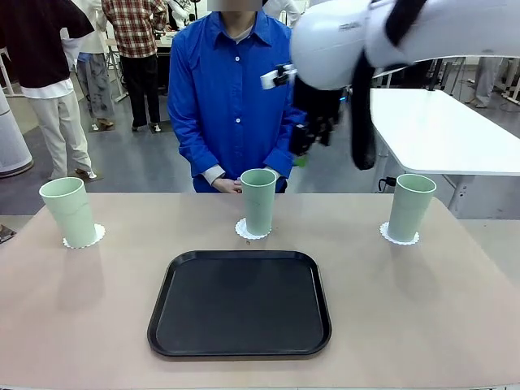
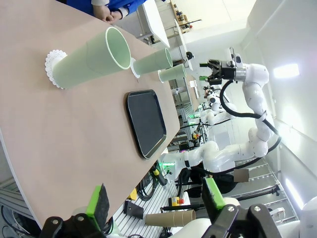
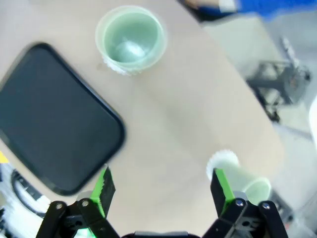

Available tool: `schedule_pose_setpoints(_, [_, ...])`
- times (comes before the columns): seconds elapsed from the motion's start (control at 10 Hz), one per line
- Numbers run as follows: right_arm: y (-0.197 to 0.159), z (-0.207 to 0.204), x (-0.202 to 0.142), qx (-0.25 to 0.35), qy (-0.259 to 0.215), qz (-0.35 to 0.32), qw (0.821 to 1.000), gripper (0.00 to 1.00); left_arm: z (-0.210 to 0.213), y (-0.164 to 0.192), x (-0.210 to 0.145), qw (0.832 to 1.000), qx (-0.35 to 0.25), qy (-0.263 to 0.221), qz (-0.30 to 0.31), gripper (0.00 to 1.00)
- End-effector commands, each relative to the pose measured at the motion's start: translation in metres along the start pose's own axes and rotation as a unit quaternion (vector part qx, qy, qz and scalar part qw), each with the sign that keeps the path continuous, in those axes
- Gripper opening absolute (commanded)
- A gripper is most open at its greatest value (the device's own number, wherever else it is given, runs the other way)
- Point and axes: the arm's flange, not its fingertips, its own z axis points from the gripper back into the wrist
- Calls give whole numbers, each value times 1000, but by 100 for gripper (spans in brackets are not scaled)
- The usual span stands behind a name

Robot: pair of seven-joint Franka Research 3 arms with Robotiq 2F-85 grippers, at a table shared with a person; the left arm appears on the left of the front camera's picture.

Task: Place coasters on the table and set cups on them.
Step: Take one Reusable plastic cup from the Flat Tray and place it on a coaster set by the human.

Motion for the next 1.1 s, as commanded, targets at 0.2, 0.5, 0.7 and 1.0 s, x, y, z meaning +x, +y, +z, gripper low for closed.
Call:
schedule_pose_setpoints(0.2, [-63,32,-134,-24,87,-208,974,100,1,-2,-2,1000,-1,2,-3,100])
schedule_pose_setpoints(0.5, [-96,-2,-189,49,64,-262,962,100,1,-2,-2,1000,-1,2,-3,100])
schedule_pose_setpoints(0.7, [-104,-21,-205,33,42,-279,959,100,1,-2,-2,1000,-1,2,-3,100])
schedule_pose_setpoints(1.0, [-108,-16,-201,40,72,-284,955,100,1,-2,-2,1000,-1,2,-3,100])
